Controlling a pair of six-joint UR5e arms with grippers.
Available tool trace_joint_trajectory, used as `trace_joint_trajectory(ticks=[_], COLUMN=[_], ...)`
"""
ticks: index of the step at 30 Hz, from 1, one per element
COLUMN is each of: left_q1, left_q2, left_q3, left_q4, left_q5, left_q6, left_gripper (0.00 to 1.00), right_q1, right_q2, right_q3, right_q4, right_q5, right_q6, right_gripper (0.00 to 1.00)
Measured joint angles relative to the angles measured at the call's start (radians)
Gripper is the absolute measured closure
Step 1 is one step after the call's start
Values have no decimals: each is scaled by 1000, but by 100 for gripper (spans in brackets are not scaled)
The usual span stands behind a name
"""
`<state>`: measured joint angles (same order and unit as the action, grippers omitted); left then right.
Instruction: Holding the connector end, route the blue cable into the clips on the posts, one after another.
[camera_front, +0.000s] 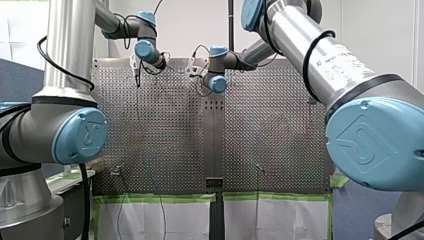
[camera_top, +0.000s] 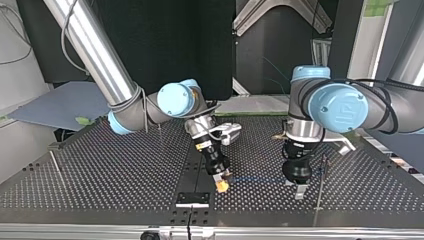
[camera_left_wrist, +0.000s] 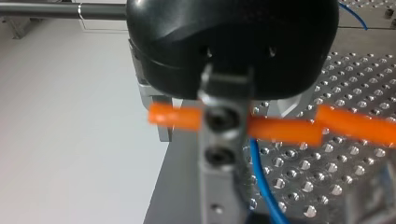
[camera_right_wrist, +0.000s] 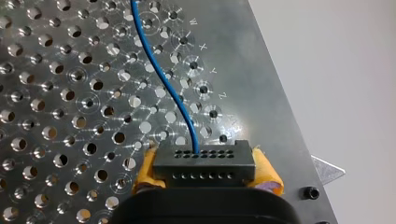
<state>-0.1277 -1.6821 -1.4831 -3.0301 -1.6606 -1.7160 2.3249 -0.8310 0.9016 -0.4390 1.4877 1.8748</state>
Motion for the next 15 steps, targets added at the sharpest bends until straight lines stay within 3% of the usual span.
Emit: trace_joint_trajectory(ticks=[15], left_q1=[15], left_q2=[-10], left_q3=[0], left_q4=[3], left_q5=[-1], left_q6=[-17], left_gripper=[1], right_q1=[6], right_q2=[-1], right_q3=[1], right_q4=[18], right_q5=[-1], right_q6=[-2], right_gripper=[100])
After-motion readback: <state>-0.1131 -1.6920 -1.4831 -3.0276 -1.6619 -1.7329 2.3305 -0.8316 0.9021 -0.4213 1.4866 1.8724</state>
